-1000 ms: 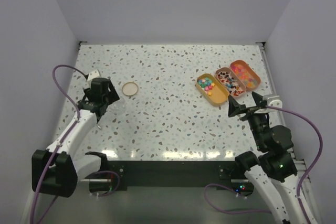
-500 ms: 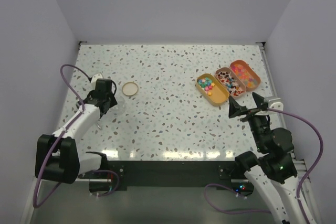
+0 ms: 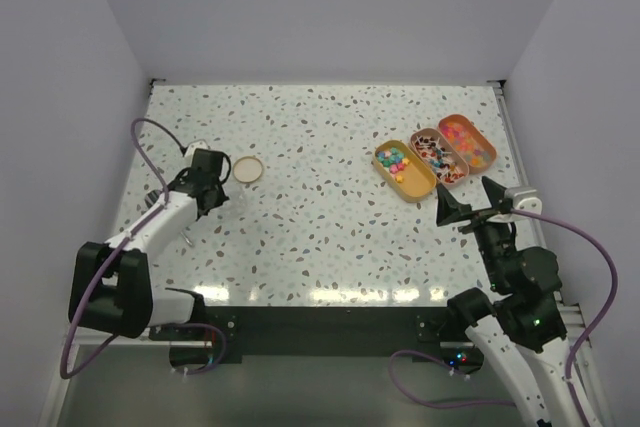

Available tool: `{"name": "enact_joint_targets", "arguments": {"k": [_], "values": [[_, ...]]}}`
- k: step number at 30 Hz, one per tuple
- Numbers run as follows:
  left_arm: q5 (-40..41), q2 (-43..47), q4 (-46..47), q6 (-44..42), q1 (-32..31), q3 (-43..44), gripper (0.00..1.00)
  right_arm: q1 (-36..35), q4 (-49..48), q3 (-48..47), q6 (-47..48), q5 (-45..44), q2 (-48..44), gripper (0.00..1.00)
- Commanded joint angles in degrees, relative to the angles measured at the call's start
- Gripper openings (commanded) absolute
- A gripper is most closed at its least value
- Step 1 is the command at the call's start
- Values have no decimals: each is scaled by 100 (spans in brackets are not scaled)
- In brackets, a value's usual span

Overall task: Pack the candies
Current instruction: Pick up the packing bottle from the center of the board, then place the packing bottle at the center of the board.

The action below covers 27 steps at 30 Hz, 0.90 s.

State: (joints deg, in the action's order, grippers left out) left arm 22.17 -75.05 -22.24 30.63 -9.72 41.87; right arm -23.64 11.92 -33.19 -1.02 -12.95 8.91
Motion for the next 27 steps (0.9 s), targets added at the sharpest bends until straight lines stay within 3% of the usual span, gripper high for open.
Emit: {"name": "enact_joint_targets", "arguments": {"k": [1, 8, 16, 20, 27], "values": [[-125, -54, -34, -5, -512, 488, 0, -27, -287, 67, 67, -164, -64, 99], [-56, -1212, -325, 127, -1970, 2058, 0, -53, -313, 93, 75, -164, -82, 99], [59, -3164, -685, -49, -2842, 4160, 0, -53, -296, 111, 66, -182, -108, 99], [103, -3683, -817, -119, -2975, 4558, 2, -53, -296, 111, 66, -164, -108, 99], [411, -3859, -624, -145, -2984, 4462, 8, -62, -305, 137, 233, -173, -109, 99]]}}
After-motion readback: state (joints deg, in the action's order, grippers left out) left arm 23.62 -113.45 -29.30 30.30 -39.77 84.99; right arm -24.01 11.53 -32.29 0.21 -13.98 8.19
